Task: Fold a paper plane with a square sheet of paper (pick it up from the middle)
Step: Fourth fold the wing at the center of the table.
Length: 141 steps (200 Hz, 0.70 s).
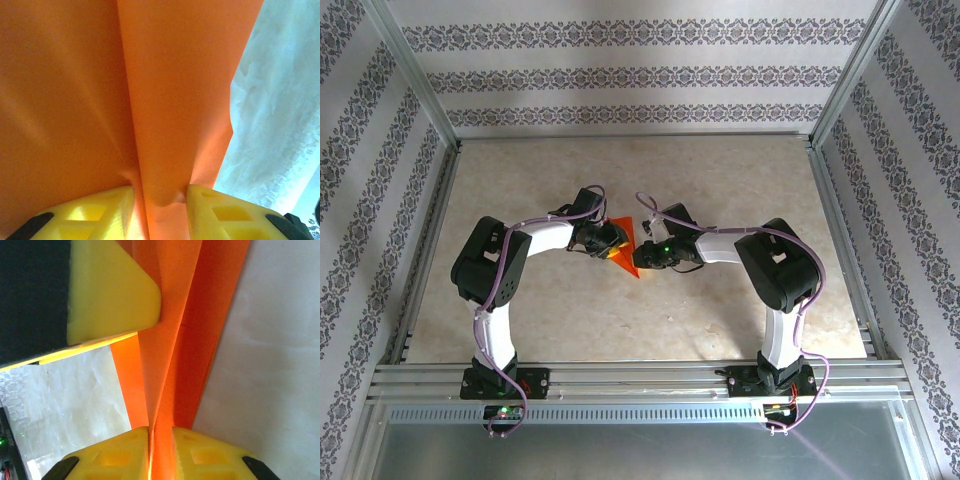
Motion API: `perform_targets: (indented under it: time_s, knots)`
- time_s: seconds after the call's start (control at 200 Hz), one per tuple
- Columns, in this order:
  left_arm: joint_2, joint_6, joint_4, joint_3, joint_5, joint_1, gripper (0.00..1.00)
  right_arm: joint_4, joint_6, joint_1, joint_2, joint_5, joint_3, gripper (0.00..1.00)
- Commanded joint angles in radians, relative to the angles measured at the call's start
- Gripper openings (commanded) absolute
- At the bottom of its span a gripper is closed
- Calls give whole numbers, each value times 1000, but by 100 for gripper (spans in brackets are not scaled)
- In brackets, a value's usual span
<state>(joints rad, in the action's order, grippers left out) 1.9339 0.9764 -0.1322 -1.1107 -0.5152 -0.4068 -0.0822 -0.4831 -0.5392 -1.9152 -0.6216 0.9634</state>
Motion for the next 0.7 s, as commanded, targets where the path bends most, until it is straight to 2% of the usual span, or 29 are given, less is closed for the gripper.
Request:
perform_targets:
  time_s: [0.0, 0.235, 0.7]
  knots:
    - [72, 13, -122, 26, 84, -11, 35, 1, 24, -2, 1, 25, -11, 17]
    - [74, 12, -126, 23, 84, -12, 35, 1, 13, -1, -17, 21, -11, 13]
    - [80, 8, -131, 26, 82, -12, 35, -19, -55, 18, -7, -87, -22, 15]
